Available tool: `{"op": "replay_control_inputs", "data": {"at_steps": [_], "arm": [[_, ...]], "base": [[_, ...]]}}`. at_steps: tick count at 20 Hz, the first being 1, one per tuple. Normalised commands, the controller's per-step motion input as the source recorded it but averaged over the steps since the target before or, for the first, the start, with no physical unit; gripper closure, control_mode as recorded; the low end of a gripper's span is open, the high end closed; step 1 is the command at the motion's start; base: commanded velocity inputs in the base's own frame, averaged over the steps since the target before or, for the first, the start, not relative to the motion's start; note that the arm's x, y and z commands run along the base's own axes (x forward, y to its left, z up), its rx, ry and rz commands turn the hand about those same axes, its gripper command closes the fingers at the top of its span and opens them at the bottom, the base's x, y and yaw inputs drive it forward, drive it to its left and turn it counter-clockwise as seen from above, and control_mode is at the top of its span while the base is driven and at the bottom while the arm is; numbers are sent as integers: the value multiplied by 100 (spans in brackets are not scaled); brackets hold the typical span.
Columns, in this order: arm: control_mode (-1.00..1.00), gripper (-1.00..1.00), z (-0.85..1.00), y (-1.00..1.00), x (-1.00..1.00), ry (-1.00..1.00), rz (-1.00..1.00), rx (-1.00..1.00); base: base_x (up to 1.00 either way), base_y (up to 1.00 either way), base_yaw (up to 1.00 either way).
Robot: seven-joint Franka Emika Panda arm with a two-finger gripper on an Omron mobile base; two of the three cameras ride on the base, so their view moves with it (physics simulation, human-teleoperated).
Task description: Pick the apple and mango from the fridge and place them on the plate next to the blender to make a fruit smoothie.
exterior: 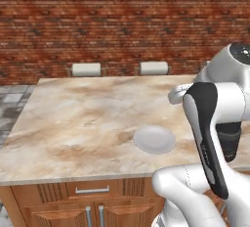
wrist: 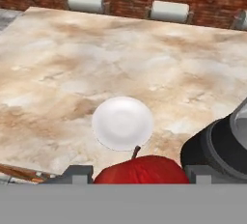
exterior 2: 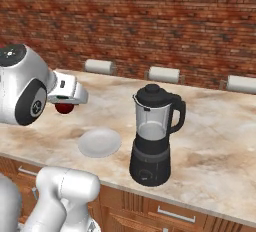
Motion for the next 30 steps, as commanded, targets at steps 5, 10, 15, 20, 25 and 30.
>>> {"op": "replay_control_inputs", "data": {"at_steps": [5,10,15,20,25,30], "arm": [[-100,100,-81,3,43,40,0,0],[-100,100,-71,3,11,17,0,0],[-100,100,-69,4,46,14,0,0],[-100,100,-52,15,60,16,0,-1],[-100,100,-54,4,44,14,0,0],[-100,100,-50,0,56,7,0,0]], "base": [[0,0,0],[0,0,0],[0,0,0],[0,0,0],[0,0,0],[0,0,0]]}}
